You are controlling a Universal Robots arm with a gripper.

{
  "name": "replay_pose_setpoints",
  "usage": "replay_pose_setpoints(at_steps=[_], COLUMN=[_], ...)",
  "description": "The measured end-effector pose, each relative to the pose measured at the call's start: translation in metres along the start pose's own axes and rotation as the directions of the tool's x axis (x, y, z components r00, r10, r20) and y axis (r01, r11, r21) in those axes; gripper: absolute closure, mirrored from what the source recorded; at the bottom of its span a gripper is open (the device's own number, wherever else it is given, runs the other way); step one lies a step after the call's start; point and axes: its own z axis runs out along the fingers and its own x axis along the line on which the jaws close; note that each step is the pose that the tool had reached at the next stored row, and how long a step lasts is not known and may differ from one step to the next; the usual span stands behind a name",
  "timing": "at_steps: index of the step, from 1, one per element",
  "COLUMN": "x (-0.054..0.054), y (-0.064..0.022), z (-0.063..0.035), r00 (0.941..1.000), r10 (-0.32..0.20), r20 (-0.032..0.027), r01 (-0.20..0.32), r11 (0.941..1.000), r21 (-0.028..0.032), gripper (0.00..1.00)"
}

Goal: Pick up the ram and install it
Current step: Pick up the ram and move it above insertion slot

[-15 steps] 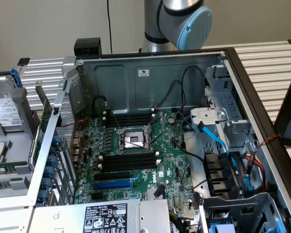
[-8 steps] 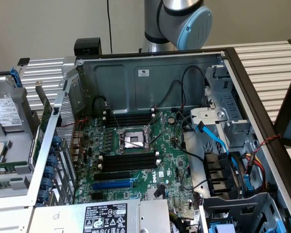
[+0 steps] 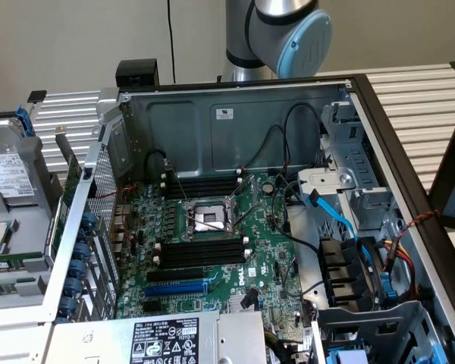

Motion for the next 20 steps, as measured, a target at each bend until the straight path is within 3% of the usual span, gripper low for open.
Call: replay_pose_setpoints(at_steps=[6, 11, 16, 20], x=[0.0000, 0.0000, 0.0000, 0.0000], y=[0.0000, 0.0000, 0.0000, 0.0000], z=[0.0005, 0.0009, 0.0015, 0.0020], r00=[0.9941, 0.9802, 0.9581, 0.9345], r10=[-0.109, -0.198, -0.286, -0.356], r20=[0.0010, 0.0023, 0.0036, 0.0049], r01=[0.109, 0.198, 0.286, 0.356], r11=[0.9941, 0.9802, 0.9581, 0.9345], r21=[-0.0039, -0.0069, -0.0104, -0.0129], gripper=[0.90, 0.90, 0.90, 0.90])
